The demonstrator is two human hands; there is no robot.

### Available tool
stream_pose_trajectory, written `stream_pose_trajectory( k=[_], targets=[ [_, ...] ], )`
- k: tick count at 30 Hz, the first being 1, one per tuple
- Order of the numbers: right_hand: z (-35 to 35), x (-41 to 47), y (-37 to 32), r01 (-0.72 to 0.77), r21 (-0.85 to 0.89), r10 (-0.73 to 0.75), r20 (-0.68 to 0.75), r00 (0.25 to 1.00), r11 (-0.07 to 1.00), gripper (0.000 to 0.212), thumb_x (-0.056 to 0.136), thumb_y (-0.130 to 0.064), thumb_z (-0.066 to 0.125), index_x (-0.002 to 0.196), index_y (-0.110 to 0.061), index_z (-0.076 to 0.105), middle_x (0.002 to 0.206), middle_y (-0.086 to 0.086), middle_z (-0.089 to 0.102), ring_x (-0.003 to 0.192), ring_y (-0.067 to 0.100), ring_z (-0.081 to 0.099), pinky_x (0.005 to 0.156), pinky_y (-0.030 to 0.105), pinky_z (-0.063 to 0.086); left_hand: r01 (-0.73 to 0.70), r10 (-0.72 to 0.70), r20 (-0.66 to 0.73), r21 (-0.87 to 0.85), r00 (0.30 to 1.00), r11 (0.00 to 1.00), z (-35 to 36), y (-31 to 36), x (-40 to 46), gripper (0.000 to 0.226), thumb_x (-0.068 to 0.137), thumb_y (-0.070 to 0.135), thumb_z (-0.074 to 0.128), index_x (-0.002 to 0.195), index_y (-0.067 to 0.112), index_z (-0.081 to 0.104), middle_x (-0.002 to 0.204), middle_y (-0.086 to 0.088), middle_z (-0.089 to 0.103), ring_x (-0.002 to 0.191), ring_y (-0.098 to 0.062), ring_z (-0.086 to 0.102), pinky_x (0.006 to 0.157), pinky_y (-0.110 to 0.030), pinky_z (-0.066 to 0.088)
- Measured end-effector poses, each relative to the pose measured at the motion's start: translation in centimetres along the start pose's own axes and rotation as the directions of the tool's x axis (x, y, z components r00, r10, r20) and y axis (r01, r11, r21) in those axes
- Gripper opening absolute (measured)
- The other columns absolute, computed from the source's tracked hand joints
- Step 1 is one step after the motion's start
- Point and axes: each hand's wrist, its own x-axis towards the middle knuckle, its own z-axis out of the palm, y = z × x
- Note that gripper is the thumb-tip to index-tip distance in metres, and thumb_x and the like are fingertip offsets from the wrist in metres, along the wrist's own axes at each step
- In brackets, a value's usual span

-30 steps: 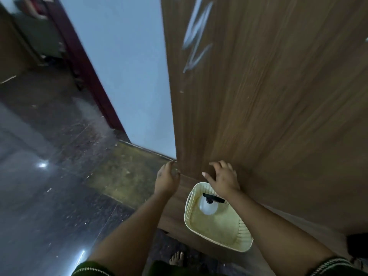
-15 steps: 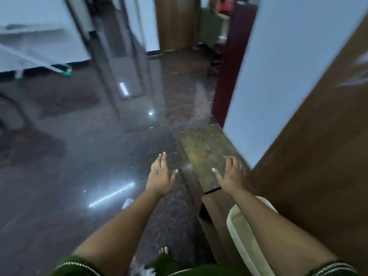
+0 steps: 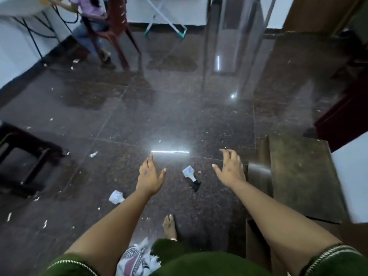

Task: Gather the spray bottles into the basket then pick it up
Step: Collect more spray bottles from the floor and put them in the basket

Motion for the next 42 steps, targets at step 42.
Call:
stream_pose_trajectory(
  k=[42],
  targets=[
    [62.1, 25.9, 20.3, -0.849, -0.076, 0.727, 0.56, 0.397, 0.523, 0.046, 0.093, -0.008, 0.05, 0.138, -0.004, 0.038, 0.145, 0.017, 0.037, 0.128, 0.034, 0.043, 0.105, 0.037, 0.042, -0.178, -0.013, 0.675, 0.213, 0.737, 0.961, 51.6, -19.4, 46.2, 0.096, 0.085, 0.026, 0.068, 0.152, 0.011, 0.001, 0.154, -0.016, 0.024, 0.141, -0.034, 0.025, 0.112, -0.048, 0.032]
  ],
)
